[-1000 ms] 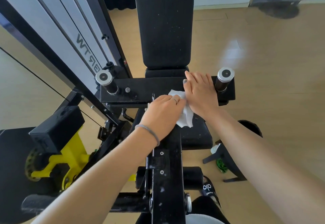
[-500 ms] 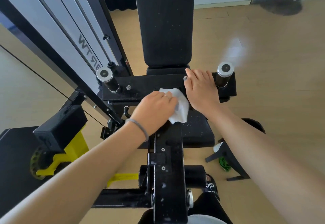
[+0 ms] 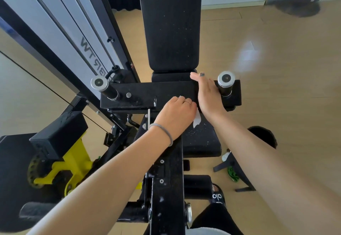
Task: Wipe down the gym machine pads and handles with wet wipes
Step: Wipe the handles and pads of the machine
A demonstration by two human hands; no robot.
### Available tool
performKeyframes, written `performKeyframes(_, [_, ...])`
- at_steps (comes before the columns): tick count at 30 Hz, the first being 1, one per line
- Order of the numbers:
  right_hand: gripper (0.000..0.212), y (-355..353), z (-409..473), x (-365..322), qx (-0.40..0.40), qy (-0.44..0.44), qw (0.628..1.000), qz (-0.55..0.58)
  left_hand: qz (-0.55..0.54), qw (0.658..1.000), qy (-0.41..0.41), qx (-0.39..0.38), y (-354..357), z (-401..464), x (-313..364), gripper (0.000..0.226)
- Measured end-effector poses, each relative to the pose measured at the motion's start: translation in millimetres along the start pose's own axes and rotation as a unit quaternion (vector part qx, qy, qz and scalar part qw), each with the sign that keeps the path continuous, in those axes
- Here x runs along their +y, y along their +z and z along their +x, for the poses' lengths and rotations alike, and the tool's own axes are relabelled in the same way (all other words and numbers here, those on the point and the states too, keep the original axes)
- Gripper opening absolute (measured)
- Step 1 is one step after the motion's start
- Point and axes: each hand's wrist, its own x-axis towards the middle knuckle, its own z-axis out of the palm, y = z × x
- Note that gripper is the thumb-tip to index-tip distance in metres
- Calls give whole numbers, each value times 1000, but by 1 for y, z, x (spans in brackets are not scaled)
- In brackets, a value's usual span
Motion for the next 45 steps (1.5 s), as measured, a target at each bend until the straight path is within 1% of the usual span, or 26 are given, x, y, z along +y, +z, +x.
performKeyframes(2, [44, 2, -1, -2, 5, 6, 1000, 11, 2, 997, 11, -75, -7, 12, -1, 11])
performKeyframes(4, [43, 4, -2, -2, 7, 5, 1000, 17, -11, 991, 24, -129, -16, 23, -6, 28])
performKeyframes(5, [43, 4, -3, -2, 4, 2, 1000, 12, -14, 988, 22, -153, -20, 26, -9, 31])
performKeyframes(6, [43, 3, -3, -1, -2, -1, 1000, 3, -33, 985, 13, -171, -19, 27, -10, 28])
performKeyframes(8, [43, 2, -3, 1, -7, -23, 1000, -8, -57, 986, -19, -158, -15, 18, -5, 9])
performKeyframes(9, [42, 1, -5, 2, -5, -34, 999, -15, -34, 992, -29, -121, -9, 8, 1, 13])
performKeyframes(11, [41, 3, -4, 7, 8, -47, 998, -47, 27, 997, -32, -58, 2, -10, 9, 27])
performKeyframes(13, [41, 4, -2, 10, 10, -75, 992, -103, 29, 1000, 0, 7, 10, -15, 4, 31])
performKeyframes(15, [39, 2, -3, 9, 4, -94, 984, -150, -5, 998, 42, 41, 11, -13, -10, 29])
performKeyframes(16, [36, 4, -5, 7, 11, -95, 985, -140, -34, 997, 58, 40, 8, -11, -18, 30])
performKeyframes(19, [36, 4, -6, 13, -6, -142, 965, -220, -125, 990, 59, 14, 0, -15, -32, 28])
performKeyframes(20, [41, 4, -5, 11, -15, -139, 966, -217, -144, 988, 46, 2, -3, -20, -37, 24])
performKeyframes(21, [48, 4, -5, 8, -3, -133, 972, -196, -155, 988, 28, -8, -4, -27, -43, 22])
performKeyframes(22, [51, 5, -5, 6, 3, -120, 978, -172, -158, 987, 7, -15, -6, -36, -51, 21])
performKeyframes(24, [50, 9, -5, 5, 5, -93, 988, -126, -145, 989, -20, -20, -8, -52, -68, 26])
performKeyframes(25, [51, 10, -5, 3, 4, -90, 988, -127, -136, 990, -22, -22, -8, -59, -75, 29])
performKeyframes(28, [54, 15, -3, 2, 14, -75, 987, -142, -136, 991, -12, -14, -6, -62, -78, 27])
performKeyframes(30, [56, 17, -3, 0, 21, -73, 987, -144, -100, 995, -4, -4, -4, -47, -60, 23])
performKeyframes(31, [58, 17, -3, -1, 24, -82, 984, -154, -90, 996, 4, 3, -3, -37, -47, 21])
performKeyframes(33, [64, 18, -4, 0, 32, -115, 973, -199, -119, 992, 29, 22, 0, -21, -28, 21])
performKeyframes(35, [69, 19, -2, 2, 27, -124, 964, -236, -153, 987, 48, 15, 3, -16, -28, 26])
performKeyframes(37, [73, 18, -2, 4, 21, -116, 968, -220, -145, 987, 65, 7, 9, -27, -46, 38])
performKeyframes(39, [74, 19, -1, 2, 26, -91, 977, -192, -138, 989, 47, 15, 10, -37, -74, 40])
performKeyframes(41, [67, 21, -2, 1, 29, -79, 979, -188, -125, 992, 9, 15, 9, -39, -100, 41])
performKeyframes(44, [60, 20, -3, 1, 28, -69, 978, -194, -109, 993, -40, -36, 9, -34, -122, 42])
performKeyframes(45, [59, 21, -4, 1, 31, -70, 978, -195, -116, 991, -53, -40, 8, -32, -120, 40])
